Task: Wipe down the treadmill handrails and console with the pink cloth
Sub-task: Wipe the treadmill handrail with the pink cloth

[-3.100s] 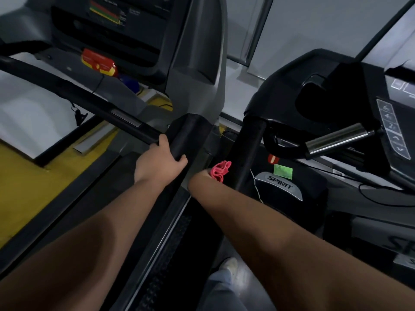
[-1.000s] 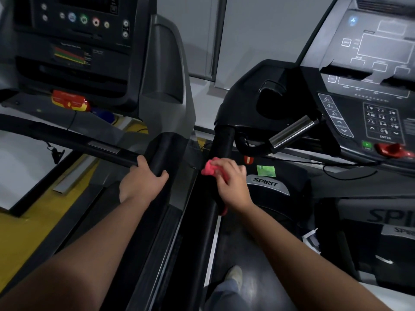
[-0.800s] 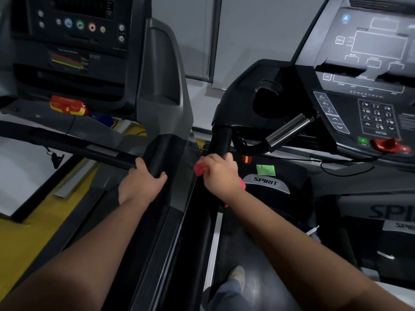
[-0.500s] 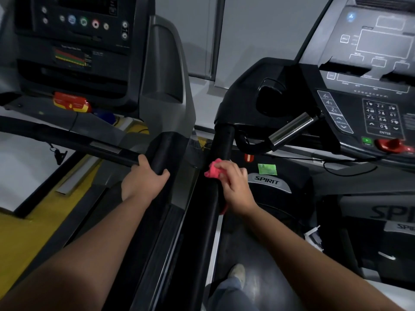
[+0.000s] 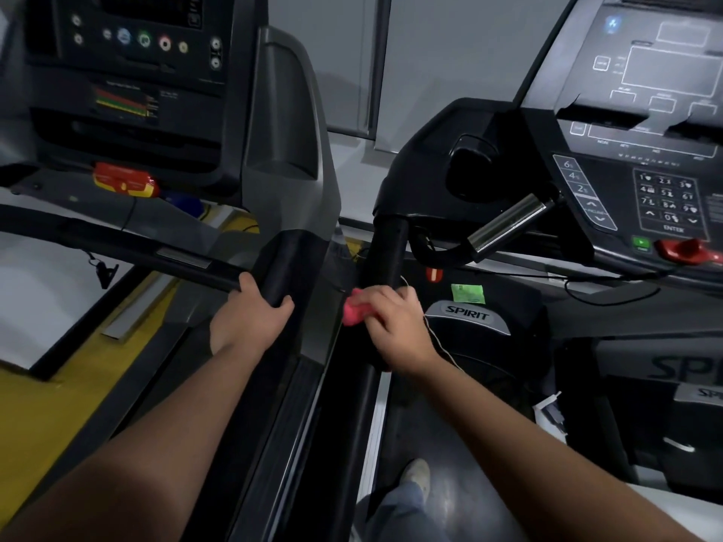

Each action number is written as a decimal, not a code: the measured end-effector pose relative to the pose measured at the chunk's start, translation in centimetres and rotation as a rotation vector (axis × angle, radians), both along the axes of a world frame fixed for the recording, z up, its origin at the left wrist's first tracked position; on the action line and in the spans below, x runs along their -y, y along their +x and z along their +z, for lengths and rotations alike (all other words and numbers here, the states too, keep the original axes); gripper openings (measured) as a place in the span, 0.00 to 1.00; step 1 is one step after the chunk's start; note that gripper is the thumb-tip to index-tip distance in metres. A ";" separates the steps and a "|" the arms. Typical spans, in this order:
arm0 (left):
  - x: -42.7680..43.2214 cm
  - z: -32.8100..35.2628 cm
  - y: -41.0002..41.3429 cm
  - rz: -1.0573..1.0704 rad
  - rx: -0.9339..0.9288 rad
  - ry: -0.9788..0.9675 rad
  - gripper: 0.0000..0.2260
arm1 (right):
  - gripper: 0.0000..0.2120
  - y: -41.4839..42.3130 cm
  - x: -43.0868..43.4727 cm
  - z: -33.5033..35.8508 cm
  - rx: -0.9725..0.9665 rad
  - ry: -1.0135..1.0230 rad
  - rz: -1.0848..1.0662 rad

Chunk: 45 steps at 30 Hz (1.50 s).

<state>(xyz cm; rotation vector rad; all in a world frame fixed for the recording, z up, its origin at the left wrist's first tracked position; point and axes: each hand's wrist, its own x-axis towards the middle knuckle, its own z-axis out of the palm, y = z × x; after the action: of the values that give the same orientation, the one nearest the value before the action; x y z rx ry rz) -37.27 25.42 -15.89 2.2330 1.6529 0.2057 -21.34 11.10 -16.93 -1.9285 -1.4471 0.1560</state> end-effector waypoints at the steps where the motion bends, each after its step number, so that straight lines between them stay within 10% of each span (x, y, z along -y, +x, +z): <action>1: 0.0 0.0 0.0 -0.002 0.004 0.001 0.22 | 0.16 0.3 0.4 -0.5 -0.101 0.074 -0.001; 13: 0.0 0.0 0.1 0.003 -0.004 0.017 0.23 | 0.13 -3.1 -3.2 1.9 0.508 -0.329 -0.088; 20: -0.2 -0.2 0.0 0.001 0.019 0.004 0.23 | 0.11 -0.5 -0.8 -1.2 -0.335 0.266 -0.216; 28: -0.4 0.0 0.3 -0.005 -0.009 0.017 0.24 | 0.04 0.4 -0.7 -1.1 -1.138 0.227 -0.492; 39: -0.3 -0.1 0.3 -0.001 -0.025 0.021 0.24 | 0.12 -0.8 -1.1 -0.3 -0.585 0.095 -0.408; 45: -0.2 0.0 0.2 -0.002 -0.022 0.025 0.24 | 0.07 0.7 -1.9 0.0 -0.941 0.073 -0.545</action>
<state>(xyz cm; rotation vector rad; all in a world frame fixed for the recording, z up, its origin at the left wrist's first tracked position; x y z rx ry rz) -37.05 25.64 -15.88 2.2626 1.6688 0.2028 -20.61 12.97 -16.89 -1.7279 -0.2990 0.6366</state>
